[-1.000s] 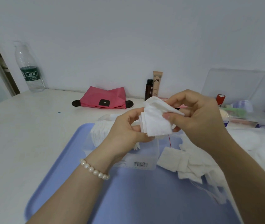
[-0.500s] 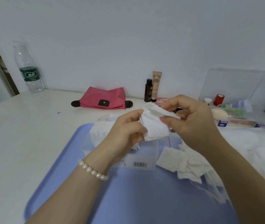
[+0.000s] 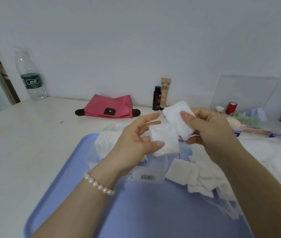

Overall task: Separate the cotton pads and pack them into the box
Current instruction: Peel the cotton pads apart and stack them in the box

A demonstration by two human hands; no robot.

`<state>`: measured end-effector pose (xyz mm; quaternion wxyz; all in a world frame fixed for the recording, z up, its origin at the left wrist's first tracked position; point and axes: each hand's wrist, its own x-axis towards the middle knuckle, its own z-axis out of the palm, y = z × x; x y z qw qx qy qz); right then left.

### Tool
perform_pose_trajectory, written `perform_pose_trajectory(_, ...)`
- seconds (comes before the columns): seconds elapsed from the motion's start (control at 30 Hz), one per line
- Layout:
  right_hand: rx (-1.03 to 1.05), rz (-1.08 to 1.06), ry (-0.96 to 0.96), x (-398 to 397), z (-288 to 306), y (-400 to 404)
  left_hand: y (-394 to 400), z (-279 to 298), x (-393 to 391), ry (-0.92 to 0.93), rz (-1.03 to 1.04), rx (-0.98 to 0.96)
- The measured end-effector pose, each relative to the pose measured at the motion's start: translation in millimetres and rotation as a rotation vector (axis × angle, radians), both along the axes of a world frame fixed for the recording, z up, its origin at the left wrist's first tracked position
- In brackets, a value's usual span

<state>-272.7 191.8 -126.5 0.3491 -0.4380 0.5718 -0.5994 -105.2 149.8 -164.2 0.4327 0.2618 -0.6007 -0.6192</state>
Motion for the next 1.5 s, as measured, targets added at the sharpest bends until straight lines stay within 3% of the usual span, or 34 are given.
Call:
perform_pose_trajectory(0.1, -0.044, -0.044, -0.169, -5.1, 2.7, -0.8, -0.9, 0.9, 1.3, 0.009, 0.057, 0.037)
perform_pose_trajectory(0.2, -0.060, 0.127, -0.331, -3.4, 8.6, 3.1, -3.8, 2.5, 0.3, 0.055, 0.155, 0.107)
perform_pose_trajectory(0.3, 0.013, 0.333, -0.301, 4.4, 11.7, 7.9, -4.4, 3.2, -0.6, 0.066, 0.224, 0.113)
perform_pose_trajectory(0.4, 0.098, 0.409, -0.193, 8.0, 8.3, 7.7, -4.6, 3.3, -1.1, 0.081, 0.264, 0.122)
perform_pose_trajectory(0.77, 0.069, 0.215, -0.084, 16.4, 0.8, 4.2, -2.6, 8.6, -0.9, 0.269, 0.156, 0.300)
perform_pose_trajectory(1.0, -0.164, 0.062, 0.231, 24.8, -6.3, 5.3, 1.8, 10.0, -3.2, 0.247, 0.201, 0.281)
perform_pose_trajectory(1.17, -0.155, 0.115, 0.046, 19.5, -8.6, 1.0, -0.9, 4.4, -2.5, 0.083, 0.402, 0.034)
perform_pose_trajectory(1.33, -0.056, 0.171, -0.224, 17.5, -8.2, -2.0, 0.3, 4.4, -2.2, -0.034, 0.394, -0.065)
perform_pose_trajectory(1.5, -0.116, 0.060, -0.015, 18.2, -10.8, -0.3, 0.5, 5.7, -5.1, 0.042, 0.290, 0.011)
